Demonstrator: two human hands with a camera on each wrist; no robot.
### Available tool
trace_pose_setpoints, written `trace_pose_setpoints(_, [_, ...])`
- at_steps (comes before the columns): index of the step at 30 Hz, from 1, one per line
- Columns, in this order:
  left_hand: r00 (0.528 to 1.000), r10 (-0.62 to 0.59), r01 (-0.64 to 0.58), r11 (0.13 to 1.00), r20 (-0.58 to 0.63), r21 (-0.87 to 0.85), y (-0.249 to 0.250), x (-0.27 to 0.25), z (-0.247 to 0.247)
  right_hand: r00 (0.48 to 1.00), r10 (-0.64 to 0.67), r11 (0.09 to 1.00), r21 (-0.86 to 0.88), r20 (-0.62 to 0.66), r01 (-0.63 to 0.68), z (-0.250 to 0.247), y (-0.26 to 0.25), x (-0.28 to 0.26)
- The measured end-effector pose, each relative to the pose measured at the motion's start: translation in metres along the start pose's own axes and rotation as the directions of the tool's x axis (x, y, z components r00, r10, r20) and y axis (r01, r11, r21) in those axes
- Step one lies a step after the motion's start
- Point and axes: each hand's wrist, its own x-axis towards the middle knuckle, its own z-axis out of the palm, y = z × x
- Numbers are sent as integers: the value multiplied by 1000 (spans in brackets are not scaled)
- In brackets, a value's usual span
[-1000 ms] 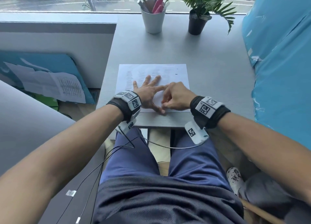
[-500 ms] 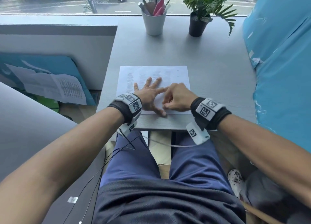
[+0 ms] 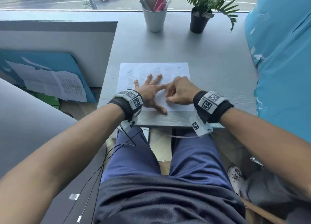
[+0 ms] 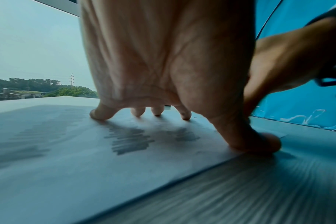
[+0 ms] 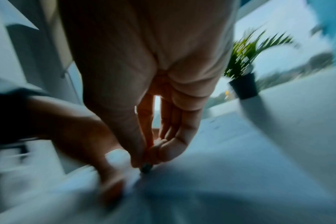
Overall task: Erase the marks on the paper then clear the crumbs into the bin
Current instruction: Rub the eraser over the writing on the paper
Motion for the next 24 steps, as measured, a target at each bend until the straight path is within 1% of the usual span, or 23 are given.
trace_pose_setpoints(2, [1000, 6, -6, 1000, -1, 3, -1, 1, 0, 994, -65, 997, -26, 83, 67, 8, -6, -5])
trace_pose_setpoints(3, [1000, 7, -7, 1000, 0, 3, -1, 1, 0, 996, -47, 998, -32, 79, 50, 3, -4, -2])
trace_pose_setpoints(5, [1000, 7, -7, 1000, 2, 3, -1, 2, 1, 1000, 30, 1000, 8, -8, -30, -11, 5, 7])
trace_pose_setpoints(6, [1000, 5, -5, 1000, 2, 3, -1, 2, 1, 998, 43, 999, 10, -38, -42, -14, 6, 8])
trace_pose_setpoints(7, [1000, 2, -2, 1000, 5, 4, -1, 1, 1, 999, 34, 999, 7, -26, -34, -10, 5, 6])
trace_pose_setpoints(10, [1000, -1, 1, 1000, 5, 1, -1, 2, 0, 994, -63, 998, -23, 91, 66, 8, -6, -4])
trace_pose_setpoints(11, [1000, -1, 1, 1000, 4, -2, -1, 2, 0, 995, -48, 998, -29, 88, 51, 4, -5, -2])
trace_pose_setpoints(13, [1000, 0, 0, 1000, 6, -6, -1, 3, -1, 1000, 30, 1000, 7, -5, -30, -10, 5, 7])
trace_pose_setpoints(14, [1000, -3, 3, 1000, 9, -9, 0, 3, 0, 998, 49, 999, 24, -51, -47, -13, 7, 10])
trace_pose_setpoints(15, [1000, -7, 7, 1000, 13, -10, 0, 2, 0, 997, 51, 998, 35, -63, -49, -10, 6, 9])
trace_pose_setpoints(18, [1000, -12, 12, 1000, 15, -5, 1, 0, -2, 999, -28, 1000, 11, 19, 28, 11, -11, -5])
trace_pose_setpoints(19, [1000, -10, 10, 1000, 16, -9, 1, 1, -3, 999, -29, 1000, 0, 27, 29, 10, -10, -4])
trace_pose_setpoints(22, [1000, -5, 6, 1000, 22, -22, 0, 3, -3, 994, 64, 998, 32, -92, -62, -12, 5, 10])
trace_pose_setpoints(23, [1000, -9, 9, 1000, 25, -23, 0, 3, -2, 990, 79, 997, 29, -116, -76, -14, 6, 11])
trace_pose_setpoints(24, [1000, -12, 13, 1000, 24, -20, 0, 2, -2, 992, 72, 997, 21, -102, -70, -9, 4, 8])
